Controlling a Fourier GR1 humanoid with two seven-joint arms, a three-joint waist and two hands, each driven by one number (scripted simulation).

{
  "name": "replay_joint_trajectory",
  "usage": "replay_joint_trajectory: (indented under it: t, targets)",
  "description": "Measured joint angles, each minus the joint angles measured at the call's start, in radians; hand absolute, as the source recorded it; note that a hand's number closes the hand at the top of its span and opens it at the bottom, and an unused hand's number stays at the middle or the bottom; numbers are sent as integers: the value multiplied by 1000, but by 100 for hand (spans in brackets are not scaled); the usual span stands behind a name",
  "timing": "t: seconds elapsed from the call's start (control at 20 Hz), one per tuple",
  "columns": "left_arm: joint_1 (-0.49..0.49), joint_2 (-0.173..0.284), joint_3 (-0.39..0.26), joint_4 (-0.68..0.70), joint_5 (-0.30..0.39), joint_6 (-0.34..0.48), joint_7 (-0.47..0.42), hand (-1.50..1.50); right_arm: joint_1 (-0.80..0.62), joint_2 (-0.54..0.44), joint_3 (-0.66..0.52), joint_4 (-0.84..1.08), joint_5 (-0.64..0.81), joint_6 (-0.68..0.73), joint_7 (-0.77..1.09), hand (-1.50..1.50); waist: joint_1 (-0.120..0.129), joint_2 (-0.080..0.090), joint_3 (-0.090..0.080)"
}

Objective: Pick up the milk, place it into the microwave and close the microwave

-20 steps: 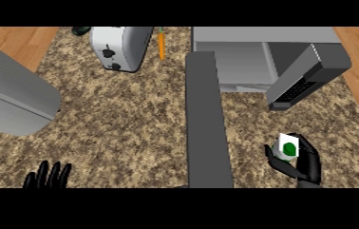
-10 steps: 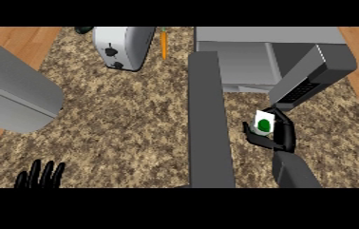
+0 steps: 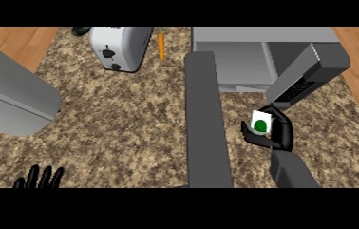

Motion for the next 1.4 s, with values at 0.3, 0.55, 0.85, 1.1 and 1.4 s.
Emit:
replay_joint_trajectory:
  t: [0.3, 0.55, 0.85, 1.1, 1.4]
  targets:
    - [10, -7, -26, -17, -19, 2, 13, -150, 145, 19, 77, -266, 0, 10, 83, 150, -14, -5, -1]
    - [15, -18, -43, -22, -24, 8, 20, -150, 318, 20, 159, -553, 4, 47, 227, 150, -19, -6, -2]
    - [66, -20, -44, -30, -21, -1, -17, -150, 455, 49, 253, -821, -78, 142, 351, 150, -15, -5, -1]
    - [66, -19, -36, -45, -10, 7, -1, -150, 488, 61, 348, -964, -173, 123, 450, 150, -9, -3, -1]
    - [75, 0, -3, -34, 17, -20, -15, -150, 437, 65, 426, -983, -128, -12, 502, 150, -3, 0, 0]
